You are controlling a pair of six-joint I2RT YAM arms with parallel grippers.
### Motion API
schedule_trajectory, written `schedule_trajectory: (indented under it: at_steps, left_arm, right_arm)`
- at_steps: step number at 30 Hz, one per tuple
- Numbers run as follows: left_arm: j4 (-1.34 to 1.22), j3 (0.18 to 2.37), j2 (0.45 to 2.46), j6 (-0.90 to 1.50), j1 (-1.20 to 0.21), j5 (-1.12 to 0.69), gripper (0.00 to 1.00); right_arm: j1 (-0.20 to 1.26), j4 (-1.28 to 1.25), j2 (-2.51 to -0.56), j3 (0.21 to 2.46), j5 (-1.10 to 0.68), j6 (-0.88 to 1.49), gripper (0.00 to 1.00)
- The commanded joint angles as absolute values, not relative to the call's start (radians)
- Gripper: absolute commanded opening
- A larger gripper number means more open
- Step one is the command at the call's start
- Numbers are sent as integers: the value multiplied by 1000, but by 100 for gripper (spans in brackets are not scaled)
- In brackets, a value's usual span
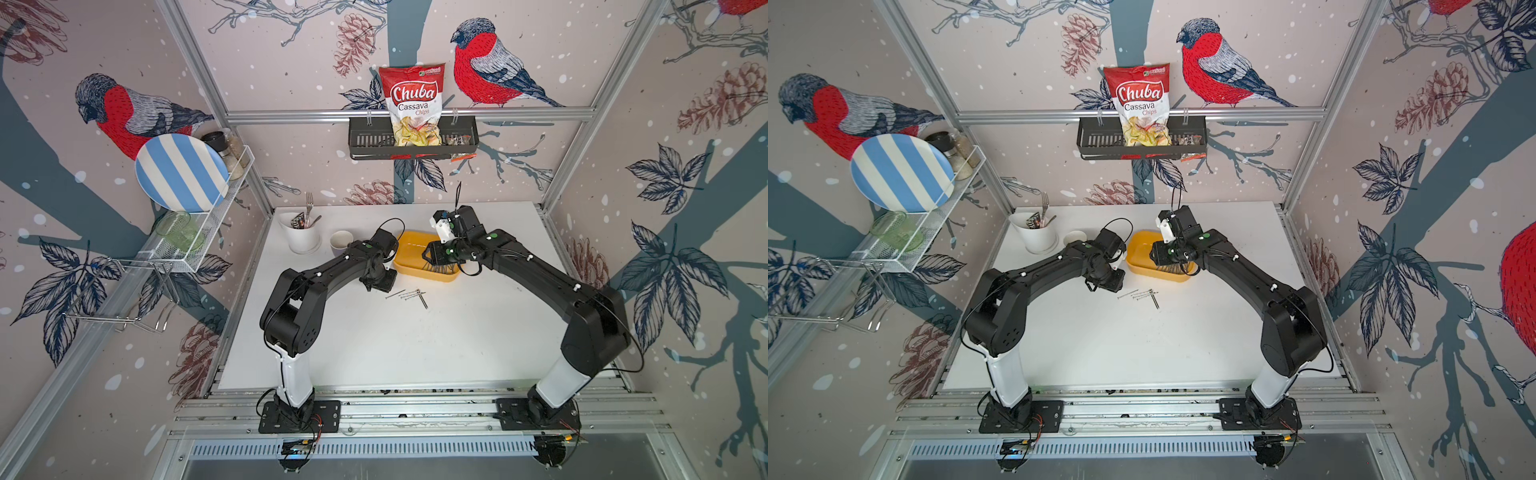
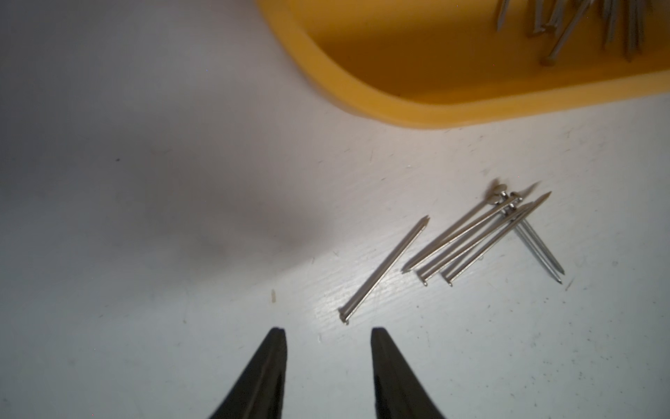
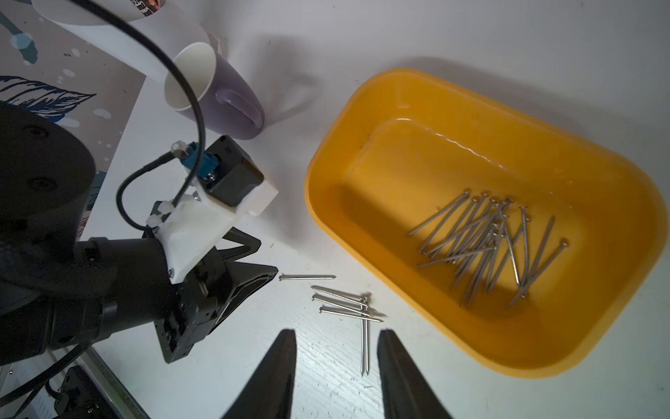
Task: Put the nails on the desktop into the storage box
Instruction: Pick up the nail from the center of the board.
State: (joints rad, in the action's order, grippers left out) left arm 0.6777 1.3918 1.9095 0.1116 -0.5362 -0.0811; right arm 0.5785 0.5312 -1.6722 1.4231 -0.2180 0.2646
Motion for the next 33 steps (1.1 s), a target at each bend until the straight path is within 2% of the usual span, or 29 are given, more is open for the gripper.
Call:
schedule_trajectory:
  at_steps: [1, 16, 22, 26, 28, 30, 33]
  left_arm:
    - [718, 1414, 1945, 38, -553, -101, 42]
    - [751, 1421, 2052, -1, -561, -85, 40]
    - [760, 1373, 2041, 3, -581, -95, 17]
    - [762, 1311, 2026, 14, -589, -98, 7]
    - [765, 1290, 2017, 24, -591, -100, 6]
    - [772, 1275, 2011, 29, -591, -104, 0]
    - [786, 1263, 2010, 38, -592, -106, 0]
  right_arm:
    - [560, 530, -1647, 1402, -214, 273, 43]
    - [534, 503, -1610, 1352, -220, 282, 45]
    - [535, 490, -1618, 1347, -218, 283, 45]
    - [535, 477, -1625, 1341, -227, 288, 46]
    - [534, 471, -1629, 1339, -230, 287, 46]
    - [535, 466, -1631, 1339, -232, 288, 46]
    - [537, 460, -1636, 1341, -234, 288, 46]
